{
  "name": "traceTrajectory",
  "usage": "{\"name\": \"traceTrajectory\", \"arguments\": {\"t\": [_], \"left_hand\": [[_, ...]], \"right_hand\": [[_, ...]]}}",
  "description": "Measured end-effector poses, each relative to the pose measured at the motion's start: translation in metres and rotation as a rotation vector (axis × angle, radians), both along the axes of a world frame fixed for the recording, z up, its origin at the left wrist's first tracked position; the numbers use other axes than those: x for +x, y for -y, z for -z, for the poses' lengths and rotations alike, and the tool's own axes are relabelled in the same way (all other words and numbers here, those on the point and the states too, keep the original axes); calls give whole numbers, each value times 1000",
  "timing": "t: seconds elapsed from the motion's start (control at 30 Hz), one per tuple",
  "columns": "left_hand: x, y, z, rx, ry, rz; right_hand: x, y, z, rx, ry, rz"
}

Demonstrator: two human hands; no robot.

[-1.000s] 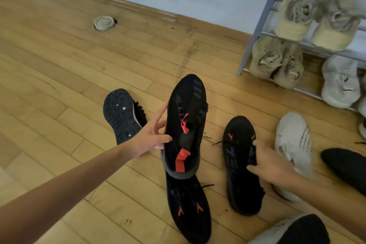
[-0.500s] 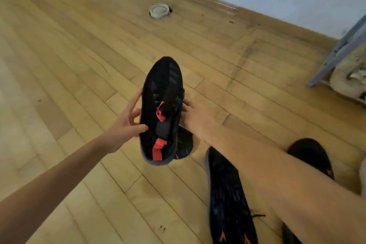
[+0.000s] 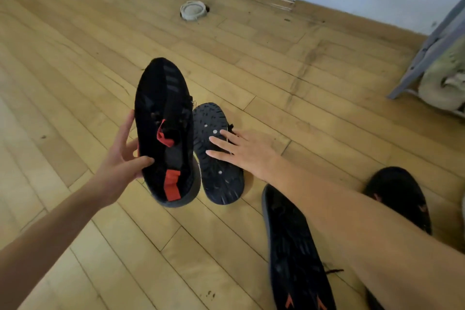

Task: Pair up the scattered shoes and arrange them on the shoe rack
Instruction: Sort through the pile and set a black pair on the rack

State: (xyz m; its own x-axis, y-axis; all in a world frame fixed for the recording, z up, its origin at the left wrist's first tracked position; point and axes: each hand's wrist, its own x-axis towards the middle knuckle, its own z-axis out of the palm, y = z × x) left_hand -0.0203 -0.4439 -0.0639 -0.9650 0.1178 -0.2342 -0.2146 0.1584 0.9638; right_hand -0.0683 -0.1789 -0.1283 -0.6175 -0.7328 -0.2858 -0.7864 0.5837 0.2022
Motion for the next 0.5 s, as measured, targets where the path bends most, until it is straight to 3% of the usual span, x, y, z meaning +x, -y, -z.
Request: {"name": "traceTrajectory", "arguments": {"t": [0.1,0.37,0.5], "left_hand": [[2,0,7,-15,51,25],[8,-4,16,-20,79,4],[10,5,15,-35,98,-2]], "right_hand": [[3,15,13,-43,-27,-102],[0,20,7,-91,78,-40],[-2,26,-6,-70,72,-115]]}}
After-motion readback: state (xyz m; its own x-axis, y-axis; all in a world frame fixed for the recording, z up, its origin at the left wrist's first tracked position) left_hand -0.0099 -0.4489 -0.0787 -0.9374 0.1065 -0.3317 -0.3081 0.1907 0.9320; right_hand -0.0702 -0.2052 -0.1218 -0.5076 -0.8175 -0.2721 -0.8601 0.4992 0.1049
